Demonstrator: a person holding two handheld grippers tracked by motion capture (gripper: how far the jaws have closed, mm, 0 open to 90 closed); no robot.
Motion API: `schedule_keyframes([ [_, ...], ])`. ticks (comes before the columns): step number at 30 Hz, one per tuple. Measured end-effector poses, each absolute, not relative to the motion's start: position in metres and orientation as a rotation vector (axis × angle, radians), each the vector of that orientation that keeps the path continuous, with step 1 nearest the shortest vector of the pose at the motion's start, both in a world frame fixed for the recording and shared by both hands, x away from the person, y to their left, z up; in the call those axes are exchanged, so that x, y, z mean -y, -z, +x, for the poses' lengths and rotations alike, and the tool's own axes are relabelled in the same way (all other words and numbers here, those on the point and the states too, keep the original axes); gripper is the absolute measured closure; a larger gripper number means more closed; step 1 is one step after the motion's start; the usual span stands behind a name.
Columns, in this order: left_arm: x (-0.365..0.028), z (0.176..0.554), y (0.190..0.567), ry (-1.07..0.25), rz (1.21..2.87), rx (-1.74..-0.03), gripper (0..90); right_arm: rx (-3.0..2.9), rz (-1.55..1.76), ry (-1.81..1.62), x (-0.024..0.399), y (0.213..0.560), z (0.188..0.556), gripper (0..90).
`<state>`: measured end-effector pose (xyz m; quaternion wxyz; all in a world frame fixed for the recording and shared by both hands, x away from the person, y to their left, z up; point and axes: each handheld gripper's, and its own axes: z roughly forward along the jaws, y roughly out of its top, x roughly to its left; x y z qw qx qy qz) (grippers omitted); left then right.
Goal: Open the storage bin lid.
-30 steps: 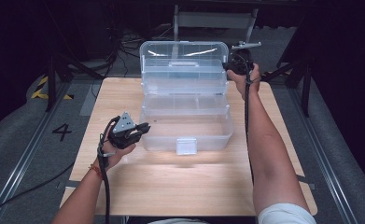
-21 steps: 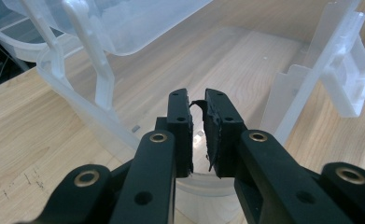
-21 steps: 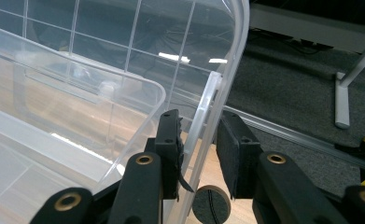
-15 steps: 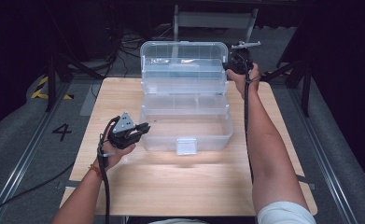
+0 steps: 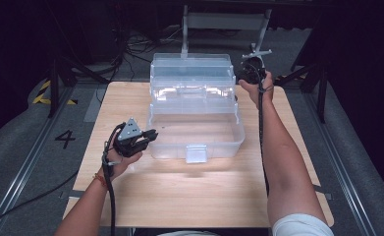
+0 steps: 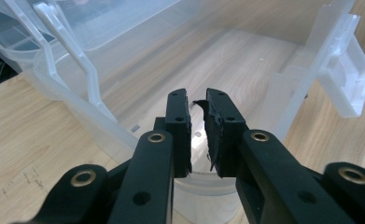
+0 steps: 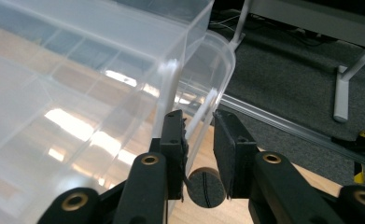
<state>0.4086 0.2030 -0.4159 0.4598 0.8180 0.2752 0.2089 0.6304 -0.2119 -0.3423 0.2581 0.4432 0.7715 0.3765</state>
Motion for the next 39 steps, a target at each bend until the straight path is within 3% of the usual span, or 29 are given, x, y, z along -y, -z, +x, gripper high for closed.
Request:
schedule_keyframes([
  [13, -0.202, 0.408, 0.416, -0.52, 2.022, -0.681, 80.0, -2.091, 1.179, -1.031, 0.214, 0.341, 0.619, 70.9],
  [39, -0.204, 0.401, 0.408, -0.549, 2.014, -0.709, 78.7, -2.102, 1.055, -1.077, 0.229, 0.325, 0.554, 63.0],
])
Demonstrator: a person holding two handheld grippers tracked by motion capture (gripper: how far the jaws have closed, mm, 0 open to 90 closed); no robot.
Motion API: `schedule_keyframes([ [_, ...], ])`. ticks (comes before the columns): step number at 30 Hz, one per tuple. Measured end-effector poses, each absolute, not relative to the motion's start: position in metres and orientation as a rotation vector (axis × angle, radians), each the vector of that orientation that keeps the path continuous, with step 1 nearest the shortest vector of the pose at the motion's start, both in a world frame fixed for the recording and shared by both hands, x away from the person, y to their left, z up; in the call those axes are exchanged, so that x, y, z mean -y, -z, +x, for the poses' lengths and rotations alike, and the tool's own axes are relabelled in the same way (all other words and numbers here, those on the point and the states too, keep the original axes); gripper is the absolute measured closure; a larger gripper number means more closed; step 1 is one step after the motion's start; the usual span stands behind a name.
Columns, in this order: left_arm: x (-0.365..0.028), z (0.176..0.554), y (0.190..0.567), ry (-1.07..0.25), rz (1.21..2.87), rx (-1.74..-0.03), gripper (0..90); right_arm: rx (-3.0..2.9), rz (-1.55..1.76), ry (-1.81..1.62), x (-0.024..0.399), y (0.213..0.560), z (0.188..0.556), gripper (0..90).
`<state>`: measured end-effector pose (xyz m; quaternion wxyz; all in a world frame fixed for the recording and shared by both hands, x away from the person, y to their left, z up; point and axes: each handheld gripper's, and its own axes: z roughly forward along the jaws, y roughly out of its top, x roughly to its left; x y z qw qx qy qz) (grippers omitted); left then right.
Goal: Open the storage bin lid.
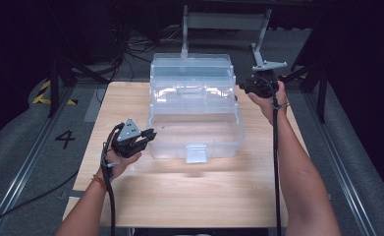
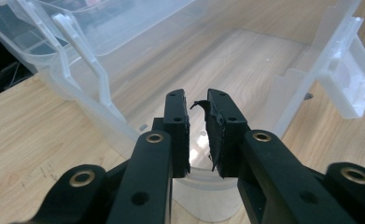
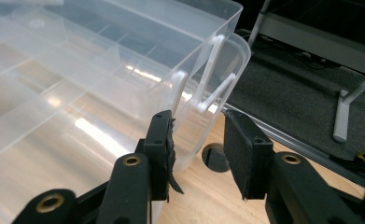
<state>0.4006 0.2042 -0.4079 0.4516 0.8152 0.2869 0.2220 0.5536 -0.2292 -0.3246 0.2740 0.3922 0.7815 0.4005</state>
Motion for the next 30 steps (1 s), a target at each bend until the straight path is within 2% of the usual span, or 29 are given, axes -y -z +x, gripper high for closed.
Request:
schedule_keyframes([
  [14, -0.225, 0.385, 0.398, -0.611, 2.039, -0.735, 74.6, -2.113, 0.992, -1.061, 0.242, 0.322, 0.52, 58.2],
  [30, -0.242, 0.369, 0.401, -0.639, 2.171, -0.734, 68.4, -2.144, 0.954, -1.075, 0.259, 0.333, 0.481, 51.1],
])
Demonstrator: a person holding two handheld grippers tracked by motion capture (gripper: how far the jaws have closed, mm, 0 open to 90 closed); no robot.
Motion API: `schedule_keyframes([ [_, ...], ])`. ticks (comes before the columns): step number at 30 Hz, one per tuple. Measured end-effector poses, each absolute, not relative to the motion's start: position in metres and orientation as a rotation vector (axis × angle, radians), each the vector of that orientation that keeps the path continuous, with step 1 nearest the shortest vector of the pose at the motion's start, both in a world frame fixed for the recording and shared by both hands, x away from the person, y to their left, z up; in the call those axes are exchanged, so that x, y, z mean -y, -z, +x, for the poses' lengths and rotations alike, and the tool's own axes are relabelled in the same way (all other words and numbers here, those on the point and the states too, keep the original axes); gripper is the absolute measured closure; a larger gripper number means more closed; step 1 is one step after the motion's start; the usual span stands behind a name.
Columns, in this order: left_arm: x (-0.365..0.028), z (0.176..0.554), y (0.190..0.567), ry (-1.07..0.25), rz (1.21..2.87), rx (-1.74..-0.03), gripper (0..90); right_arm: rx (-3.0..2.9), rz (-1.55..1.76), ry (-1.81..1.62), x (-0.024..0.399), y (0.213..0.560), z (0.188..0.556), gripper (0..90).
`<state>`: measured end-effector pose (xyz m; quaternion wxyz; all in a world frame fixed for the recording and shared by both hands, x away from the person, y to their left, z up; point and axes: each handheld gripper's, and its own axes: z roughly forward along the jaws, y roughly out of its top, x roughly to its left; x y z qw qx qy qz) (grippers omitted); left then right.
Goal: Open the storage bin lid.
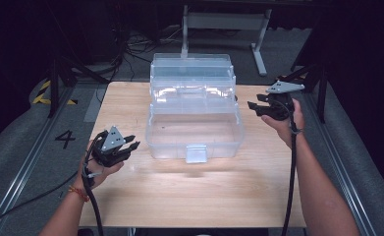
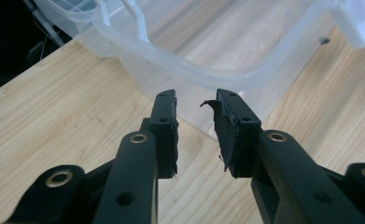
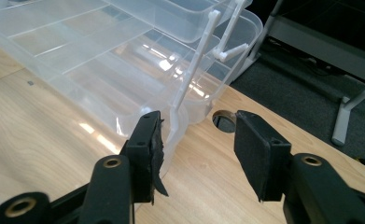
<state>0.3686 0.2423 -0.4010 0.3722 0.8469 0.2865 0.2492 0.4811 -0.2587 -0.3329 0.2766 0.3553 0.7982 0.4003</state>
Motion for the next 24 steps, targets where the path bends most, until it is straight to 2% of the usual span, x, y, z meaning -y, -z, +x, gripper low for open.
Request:
schedule_keyframes([
  [16, -0.247, 0.358, 0.419, -0.623, 2.254, -0.738, 60.3, -2.155, 0.951, -1.048, 0.287, 0.354, 0.439, 45.7],
  [19, -0.248, 0.357, 0.422, -0.626, 2.253, -0.769, 53.2, -2.161, 0.956, -1.04, 0.292, 0.361, 0.433, 44.7],
  [24, -0.25, 0.355, 0.428, -0.632, 2.273, -0.8, 46.5, -2.178, 0.955, -1.019, 0.3, 0.374, 0.421, 41.7],
])
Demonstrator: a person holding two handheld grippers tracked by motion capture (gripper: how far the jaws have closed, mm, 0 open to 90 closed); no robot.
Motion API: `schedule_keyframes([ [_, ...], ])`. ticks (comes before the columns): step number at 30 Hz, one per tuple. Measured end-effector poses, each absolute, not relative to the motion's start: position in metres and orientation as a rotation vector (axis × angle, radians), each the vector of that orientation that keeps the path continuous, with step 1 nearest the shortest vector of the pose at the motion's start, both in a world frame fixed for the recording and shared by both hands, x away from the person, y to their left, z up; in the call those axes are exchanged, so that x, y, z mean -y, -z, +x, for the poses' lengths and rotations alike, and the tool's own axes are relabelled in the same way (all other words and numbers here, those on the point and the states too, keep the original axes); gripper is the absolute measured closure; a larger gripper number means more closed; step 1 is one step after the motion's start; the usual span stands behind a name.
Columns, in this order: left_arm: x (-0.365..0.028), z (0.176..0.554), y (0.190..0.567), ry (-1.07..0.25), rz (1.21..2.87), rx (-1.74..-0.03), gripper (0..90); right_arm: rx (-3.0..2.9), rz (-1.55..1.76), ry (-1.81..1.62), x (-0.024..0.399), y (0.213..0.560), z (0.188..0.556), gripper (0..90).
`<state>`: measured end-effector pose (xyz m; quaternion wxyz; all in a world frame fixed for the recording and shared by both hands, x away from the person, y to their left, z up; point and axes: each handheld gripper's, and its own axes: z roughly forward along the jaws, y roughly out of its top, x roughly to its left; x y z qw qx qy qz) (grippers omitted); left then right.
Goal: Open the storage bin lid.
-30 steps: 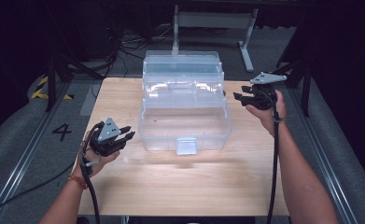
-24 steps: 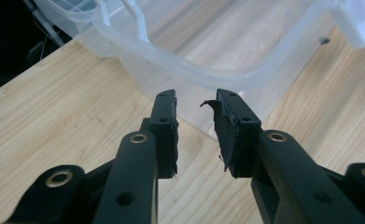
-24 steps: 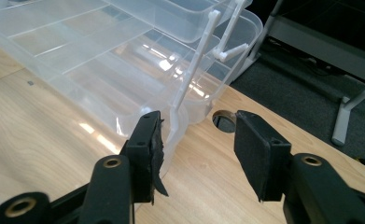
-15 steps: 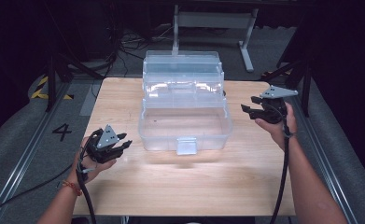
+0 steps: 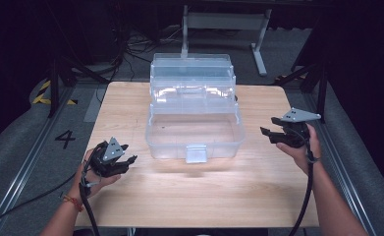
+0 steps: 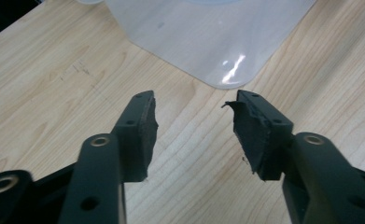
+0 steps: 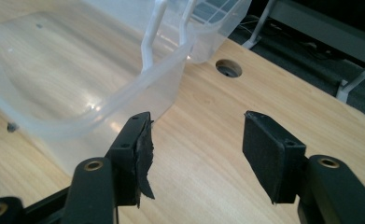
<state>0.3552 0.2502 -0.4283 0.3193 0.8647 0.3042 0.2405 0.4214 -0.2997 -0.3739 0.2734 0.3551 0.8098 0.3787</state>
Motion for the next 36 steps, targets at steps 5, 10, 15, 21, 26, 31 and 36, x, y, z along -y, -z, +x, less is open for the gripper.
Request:
schedule_keyframes([
  [5, -0.251, 0.354, 0.435, -0.62, 2.296, -0.81, 36.0, -2.202, 0.917, -1.011, 0.306, 0.389, 0.408, 37.4],
  [10, -0.255, 0.351, 0.442, -0.584, 2.329, -0.827, 29.9, -2.215, 0.898, -0.981, 0.309, 0.4, 0.397, 34.3],
  [15, -0.261, 0.349, 0.45, -0.568, 2.337, -0.858, 25.0, -2.249, 0.862, -0.922, 0.312, 0.413, 0.386, 31.2],
  [21, -0.268, 0.347, 0.456, -0.544, 2.341, -0.883, 22.0, -2.273, 0.87, -0.894, 0.317, 0.426, 0.375, 27.4],
  [26, -0.272, 0.346, 0.463, -0.521, 2.344, -0.893, 20.2, -2.264, 0.927, -0.902, 0.326, 0.443, 0.363, 25.1],
  [31, -0.275, 0.345, 0.468, -0.485, 2.351, -0.917, 18.6, -2.253, 0.991, -0.919, 0.341, 0.462, 0.35, 23.2],
  [36, -0.276, 0.342, 0.472, -0.448, 2.328, -0.924, 17.8, -2.248, 1.058, -0.942, 0.352, 0.476, 0.34, 21.7],
])
